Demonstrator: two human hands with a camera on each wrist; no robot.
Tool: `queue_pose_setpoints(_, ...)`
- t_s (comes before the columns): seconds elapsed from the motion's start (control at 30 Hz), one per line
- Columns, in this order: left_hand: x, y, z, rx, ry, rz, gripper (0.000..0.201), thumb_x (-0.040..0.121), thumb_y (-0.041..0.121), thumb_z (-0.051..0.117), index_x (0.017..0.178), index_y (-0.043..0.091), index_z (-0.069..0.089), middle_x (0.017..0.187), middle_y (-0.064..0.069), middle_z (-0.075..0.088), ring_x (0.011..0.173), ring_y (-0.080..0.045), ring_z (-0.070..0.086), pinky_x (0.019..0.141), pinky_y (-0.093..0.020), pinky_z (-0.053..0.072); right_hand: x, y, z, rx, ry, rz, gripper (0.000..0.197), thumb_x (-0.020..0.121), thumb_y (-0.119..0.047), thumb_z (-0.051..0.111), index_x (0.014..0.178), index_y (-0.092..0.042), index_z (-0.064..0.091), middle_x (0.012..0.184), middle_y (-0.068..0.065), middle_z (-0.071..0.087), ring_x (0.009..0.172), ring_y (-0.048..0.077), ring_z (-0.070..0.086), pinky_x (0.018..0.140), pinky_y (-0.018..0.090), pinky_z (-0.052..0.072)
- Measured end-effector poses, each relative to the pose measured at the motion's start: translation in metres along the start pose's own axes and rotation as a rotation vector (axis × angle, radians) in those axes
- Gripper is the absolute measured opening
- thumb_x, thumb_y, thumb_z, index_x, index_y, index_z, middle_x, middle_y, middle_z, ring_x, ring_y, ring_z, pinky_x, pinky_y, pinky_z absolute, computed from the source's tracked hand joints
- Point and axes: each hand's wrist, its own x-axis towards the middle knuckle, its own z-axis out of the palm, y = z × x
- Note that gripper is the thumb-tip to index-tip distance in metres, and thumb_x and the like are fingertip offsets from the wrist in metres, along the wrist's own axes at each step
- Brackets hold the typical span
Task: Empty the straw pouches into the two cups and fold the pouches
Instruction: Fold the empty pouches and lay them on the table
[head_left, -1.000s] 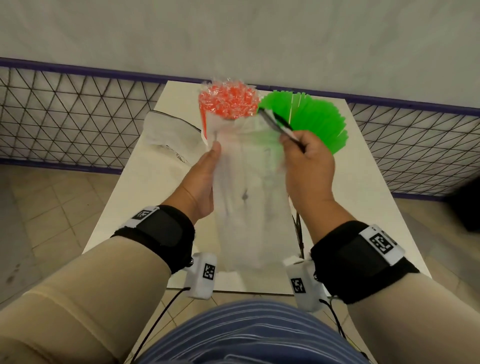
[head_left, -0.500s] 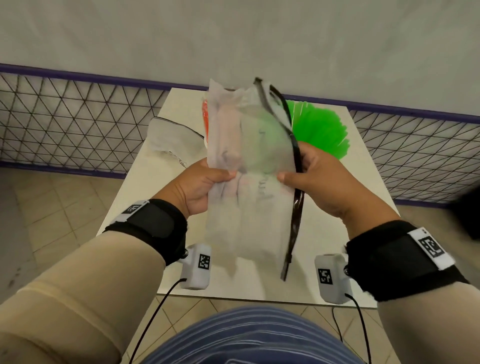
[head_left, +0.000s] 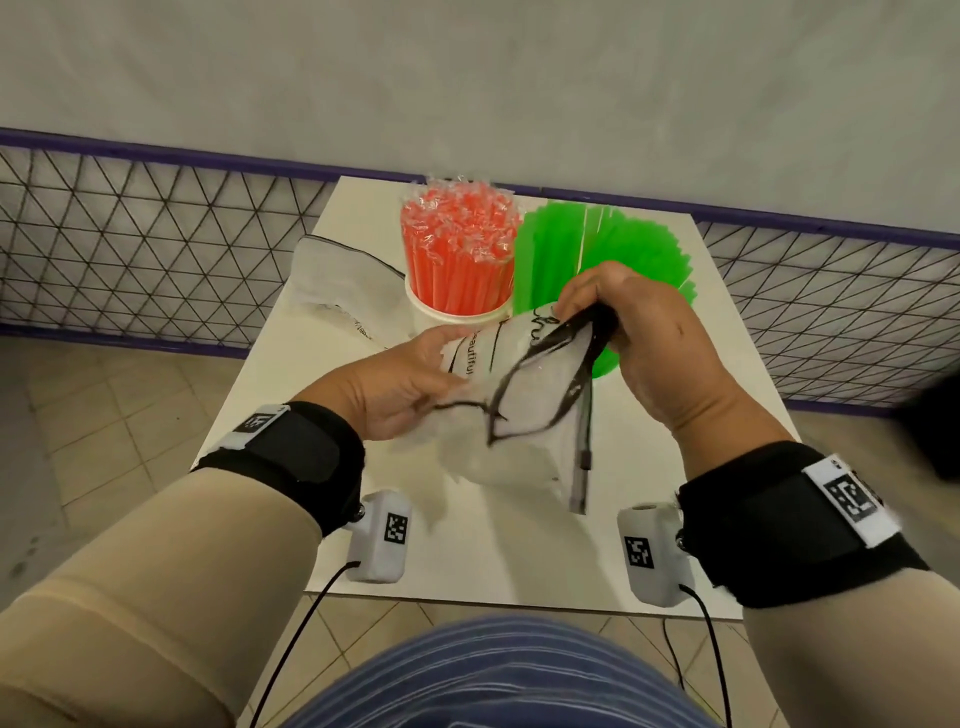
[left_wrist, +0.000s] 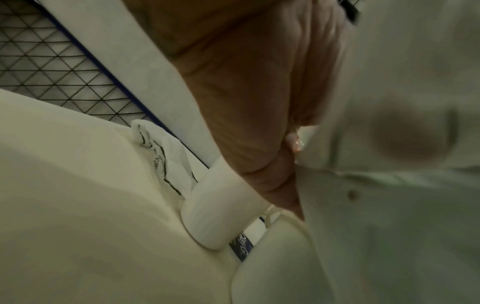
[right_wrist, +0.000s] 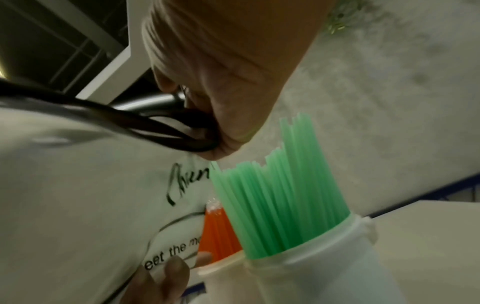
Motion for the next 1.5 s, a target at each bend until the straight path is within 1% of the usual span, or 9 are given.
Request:
queue_pose_setpoints(0.1,0.005,-0.001,0.004,-0.028,0.037,0.099,0.077,0.075,-0.012,0.068,0.144,0.011,0.041,0.140,-0.029,0.048,0.125,-0.043,0.051,0.103,-0.059,0.042,-0.001,-0.014,0.003,-0.182,0.087,0.063,0.037,0.078,-0.068,0.047,0.094,-0.038,0.063,0.103,-0.008,0.060,0.095,0.000,0.056,0.081,0.020,0.042)
queue_pose_setpoints(0.2,0.006,-0.001,0.007,-0.075,-0.012,0.215,0.068,0.081,-0.013,0.061,0.143,0.006,0.041,0.139,-0.032,0.047,0.127,-0.046,0.048,0.103,-0.061,0.040,0.000,-0.030,-0.002,-0.280,-0.068,0.246,0.069,0.074,-0.045,0.077,0.131,-0.036,0.039,0.118,-0.008,0.053,0.099,0.010,0.060,0.083,0.030,0.051)
queue_pose_setpoints(0.4,-0.003,0.026,0.000,0.506,0.266,0.238,0.067,0.057,0.016,0.091,0.115,0.030,0.059,0.112,0.007,0.064,0.109,-0.009,0.058,0.093,-0.030,0.051,0.005,-0.038,-0.006,-0.676,-0.402,0.202,0.039,0.088,-0.017,0.063,0.117,-0.036,0.046,0.091,-0.004,0.056,0.064,0.016,0.052,0.056,0.031,0.043)
queue_pose_setpoints(0.6,0.008,0.039,0.034,1.028,0.012,0.084,0.036,0.070,0.026,0.086,0.100,0.031,0.067,0.095,0.013,0.069,0.093,-0.008,0.063,0.081,-0.019,0.046,0.010,-0.025,0.027,-0.557,-0.393,0.105,0.043,0.079,-0.011,0.071,0.111,-0.029,0.049,0.093,-0.004,0.059,0.076,0.012,0.057,0.059,0.026,0.043)
queue_pose_setpoints(0.77,0.012,0.010,0.033,0.332,0.019,0.233,0.040,0.083,-0.009,0.062,0.111,0.019,0.067,0.107,-0.004,0.071,0.105,-0.022,0.064,0.099,-0.044,0.050,0.007,-0.015,0.045,-0.396,-0.069,0.072,0.069,0.078,-0.024,0.079,0.135,-0.029,0.041,0.115,-0.010,0.058,0.104,0.008,0.058,0.087,0.024,0.048)
queue_pose_setpoints(0.9,0.007,-0.010,0.024,-0.084,0.143,0.134,0.044,0.084,0.007,0.065,0.124,-0.009,0.057,0.118,-0.025,0.065,0.113,-0.037,0.062,0.092,-0.044,0.054,-0.012,-0.001,0.047,-0.526,-0.006,0.113,0.076,0.081,-0.049,0.071,0.144,-0.030,0.032,0.132,-0.011,0.055,0.120,0.008,0.052,0.093,0.024,0.042)
queue_pose_setpoints(1.03,0.000,-0.024,0.015,-0.216,0.138,0.097,0.025,0.087,0.008,0.052,0.086,0.005,0.077,0.095,-0.016,0.074,0.092,-0.027,0.072,0.078,-0.037,0.058,-0.025,0.011,0.059,-0.425,0.003,0.246,0.085,0.076,-0.059,0.072,0.144,-0.027,0.033,0.137,-0.008,0.051,0.125,0.011,0.048,0.089,0.025,0.038)
queue_pose_setpoints(1.17,0.001,-0.038,0.000,-0.371,0.176,0.066,0.045,0.081,0.012,0.066,0.123,-0.003,0.061,0.120,-0.025,0.065,0.110,-0.036,0.065,0.089,-0.047,0.054,-0.026,0.031,0.074,-0.073,-0.021,0.561,0.097,0.067,-0.049,0.083,0.144,-0.022,0.031,0.134,-0.002,0.051,0.123,0.018,0.051,0.101,0.035,0.044)
queue_pose_setpoints(1.5,-0.004,-0.059,-0.011,-0.256,0.129,-0.160,0.060,0.059,0.004,0.086,0.117,0.004,0.069,0.120,-0.020,0.067,0.109,-0.033,0.066,0.091,-0.046,0.055,-0.035,0.090,0.067,0.292,-0.049,0.706,0.026,0.090,-0.011,0.064,0.112,-0.024,0.066,0.106,0.000,0.074,0.098,0.023,0.071,0.091,0.048,0.055)
